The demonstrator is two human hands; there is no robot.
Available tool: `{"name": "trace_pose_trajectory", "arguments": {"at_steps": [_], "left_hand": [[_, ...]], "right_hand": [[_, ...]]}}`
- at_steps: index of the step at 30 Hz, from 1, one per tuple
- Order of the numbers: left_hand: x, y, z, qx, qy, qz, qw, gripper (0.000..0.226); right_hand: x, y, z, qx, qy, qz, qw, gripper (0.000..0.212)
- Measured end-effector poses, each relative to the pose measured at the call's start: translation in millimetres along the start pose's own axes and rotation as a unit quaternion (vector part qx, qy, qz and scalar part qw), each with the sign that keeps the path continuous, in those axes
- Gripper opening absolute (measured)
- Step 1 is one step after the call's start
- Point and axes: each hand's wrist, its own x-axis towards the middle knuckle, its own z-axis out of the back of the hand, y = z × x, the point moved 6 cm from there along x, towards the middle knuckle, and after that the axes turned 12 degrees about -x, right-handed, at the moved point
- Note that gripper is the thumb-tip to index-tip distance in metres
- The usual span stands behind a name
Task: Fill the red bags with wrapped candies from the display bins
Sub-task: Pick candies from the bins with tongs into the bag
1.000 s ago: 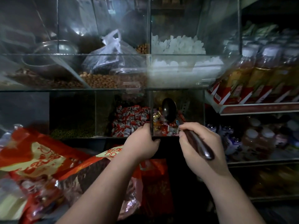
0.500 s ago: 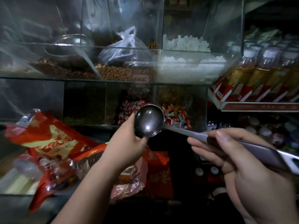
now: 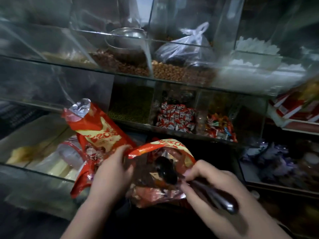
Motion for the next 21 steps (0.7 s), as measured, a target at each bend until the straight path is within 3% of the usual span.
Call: {"name": "trace_pose_trajectory", "arguments": {"at_steps": [1,3,5,8,14,17,21], "left_hand": [[1,-6,-4,-0.015,-0.022,-0.016,1.000,0.030],[3,-24,-2,-0.066,-0.084,-0.067,0.992,0.017],[7,-40,4,-0.114,-0.141,-0.118,0.976,0.015],[11,-49,6,-0.149,-0.181,-0.125,0.964,0.011],[8,-50,-20,-0.191,-0.113,-0.108,0.969,0.013],[14,-54,-21,-0.199,-0.095,-0.120,0.968,0.012],[10,-58,-24,-0.211,-0.077,-0.143,0.964,0.014]], "right_hand": [[-20,-42,-31,0.026,0.028,-0.105,0.994,0.021],[-29,-46,-47,0.004,0.130,-0.067,0.989,0.020],[-12,-57,-56,0.020,0.134,-0.082,0.987,0.018],[-11,-77,-59,0.059,0.109,-0.133,0.983,0.014],[5,-99,-77,0.112,-0.013,-0.191,0.975,0.011],[17,-89,-90,0.119,-0.020,-0.149,0.981,0.009],[32,-82,-106,0.089,0.032,-0.113,0.989,0.016]]}}
